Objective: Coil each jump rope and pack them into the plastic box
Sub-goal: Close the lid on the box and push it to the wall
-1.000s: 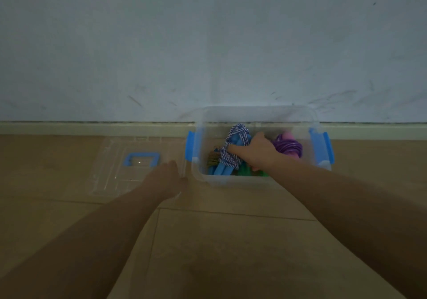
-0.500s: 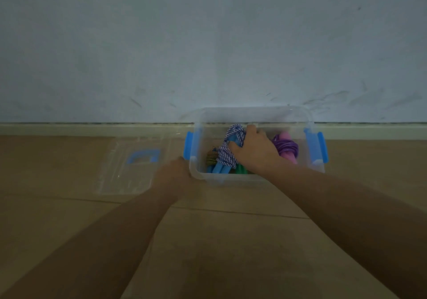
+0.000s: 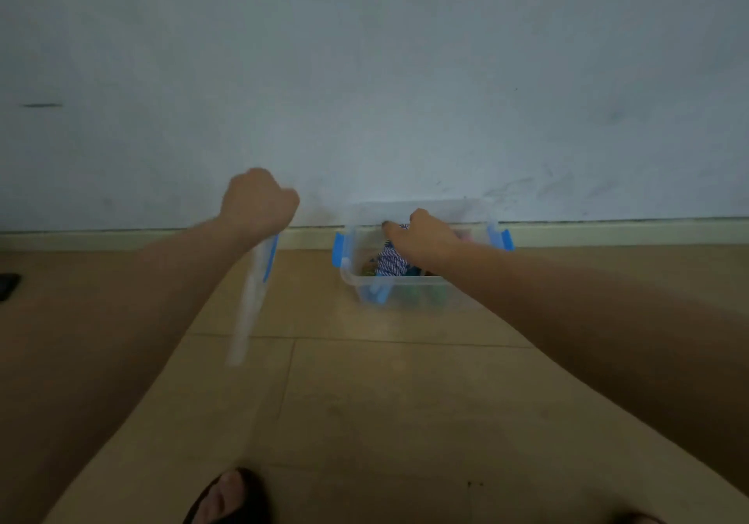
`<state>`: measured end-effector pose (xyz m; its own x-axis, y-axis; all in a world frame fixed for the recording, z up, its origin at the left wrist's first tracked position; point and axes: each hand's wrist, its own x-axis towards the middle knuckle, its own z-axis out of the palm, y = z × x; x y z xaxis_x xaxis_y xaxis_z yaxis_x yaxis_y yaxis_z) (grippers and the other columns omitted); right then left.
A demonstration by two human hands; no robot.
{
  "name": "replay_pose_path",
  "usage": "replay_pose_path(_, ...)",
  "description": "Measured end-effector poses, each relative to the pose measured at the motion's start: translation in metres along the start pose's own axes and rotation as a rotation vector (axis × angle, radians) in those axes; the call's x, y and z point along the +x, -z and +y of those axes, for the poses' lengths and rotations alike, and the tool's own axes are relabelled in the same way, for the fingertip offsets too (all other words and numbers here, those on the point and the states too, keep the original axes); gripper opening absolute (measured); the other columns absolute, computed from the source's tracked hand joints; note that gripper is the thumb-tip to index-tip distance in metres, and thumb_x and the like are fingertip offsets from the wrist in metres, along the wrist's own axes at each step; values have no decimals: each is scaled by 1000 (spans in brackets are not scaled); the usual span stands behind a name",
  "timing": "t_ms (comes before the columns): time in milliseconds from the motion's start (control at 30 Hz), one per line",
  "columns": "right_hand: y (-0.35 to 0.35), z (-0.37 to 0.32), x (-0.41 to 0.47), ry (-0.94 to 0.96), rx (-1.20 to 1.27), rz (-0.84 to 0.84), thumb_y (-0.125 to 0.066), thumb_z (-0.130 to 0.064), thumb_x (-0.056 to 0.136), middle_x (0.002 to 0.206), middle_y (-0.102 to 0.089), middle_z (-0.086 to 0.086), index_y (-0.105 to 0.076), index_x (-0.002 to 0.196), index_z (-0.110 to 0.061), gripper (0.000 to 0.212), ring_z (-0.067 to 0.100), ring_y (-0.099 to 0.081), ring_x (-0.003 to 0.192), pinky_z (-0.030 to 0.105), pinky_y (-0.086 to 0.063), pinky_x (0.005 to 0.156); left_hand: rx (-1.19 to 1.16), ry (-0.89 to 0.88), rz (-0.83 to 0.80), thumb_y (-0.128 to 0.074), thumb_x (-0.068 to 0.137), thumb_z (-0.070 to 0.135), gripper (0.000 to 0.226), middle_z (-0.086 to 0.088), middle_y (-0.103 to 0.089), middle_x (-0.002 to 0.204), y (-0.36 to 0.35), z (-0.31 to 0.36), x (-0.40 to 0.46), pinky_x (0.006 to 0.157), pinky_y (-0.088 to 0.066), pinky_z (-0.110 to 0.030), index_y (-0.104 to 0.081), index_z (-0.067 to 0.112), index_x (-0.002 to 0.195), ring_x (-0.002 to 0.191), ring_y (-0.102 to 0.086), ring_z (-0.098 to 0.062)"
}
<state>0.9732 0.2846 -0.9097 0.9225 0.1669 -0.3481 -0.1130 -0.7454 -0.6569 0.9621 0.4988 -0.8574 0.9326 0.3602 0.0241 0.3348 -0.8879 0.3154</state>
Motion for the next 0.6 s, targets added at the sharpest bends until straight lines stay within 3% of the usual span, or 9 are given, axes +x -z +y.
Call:
replay_pose_path(133,8,-6,-23,-84,195,-29,-36,-48,99,74,-46,6,-50,93,-6,44,20,-45,64,31,-40,70,-534,76,-40,-57,87,15,17,-9,-47,67,51,31,-12,51,-36,-24,-53,7,73,59,-45,-23)
replay_pose_path(200,15,-1,-31,-155,279,-66,-34,-50,98,73,-40,3,-52,110,-7,48,19,-41,62,33,-42,68,-834,128,-103,-57,88,12,21,-5,-40,61,68,41,-22,43,-27,-21,-49,13,69,51,-36,-19)
replay_pose_path(267,25,5,-41,-221,313,-131,-32,-51,98,91,-53,10,-41,139,-14,56,26,-54,76,37,-48,74,-952,150,-133,-55,91,11,19,-3,-37,59,75,44,-31,38,-22,-20,-50,14,73,49,-33,-17)
replay_pose_path(333,35,14,-47,-279,348,-148,-30,-59,97,130,-53,20,-34,146,-16,65,36,-56,113,50,-47,94,-1027,157,-137,-54,92,10,21,-2,-35,58,77,42,-37,36,-20,-19,-48,14,73,46,-31,-15)
replay_pose_path(367,40,20,-49,-304,375,-148,-30,-62,96,138,-47,22,-33,147,-14,69,37,-52,120,54,-44,99,-1089,163,-138,-53,92,9,24,-1,-33,56,79,41,-37,36,-19,-19,-45,15,70,43,-30,-14)
replay_pose_path(533,46,46,-42,-378,567,-166,-34,-69,91,117,-50,23,-33,145,-12,78,40,-58,106,55,-49,94,-1459,215,-260,-44,94,11,40,5,-23,51,93,47,-29,29,-16,-16,-26,21,61,34,-22,-6)
replay_pose_path(600,45,45,-39,-380,710,-146,-34,-65,94,115,-56,21,-40,138,-10,71,38,-64,98,48,-56,83,-1534,219,-318,-42,96,13,41,5,-22,51,86,53,-27,28,-17,-17,-25,21,60,33,-22,-6)
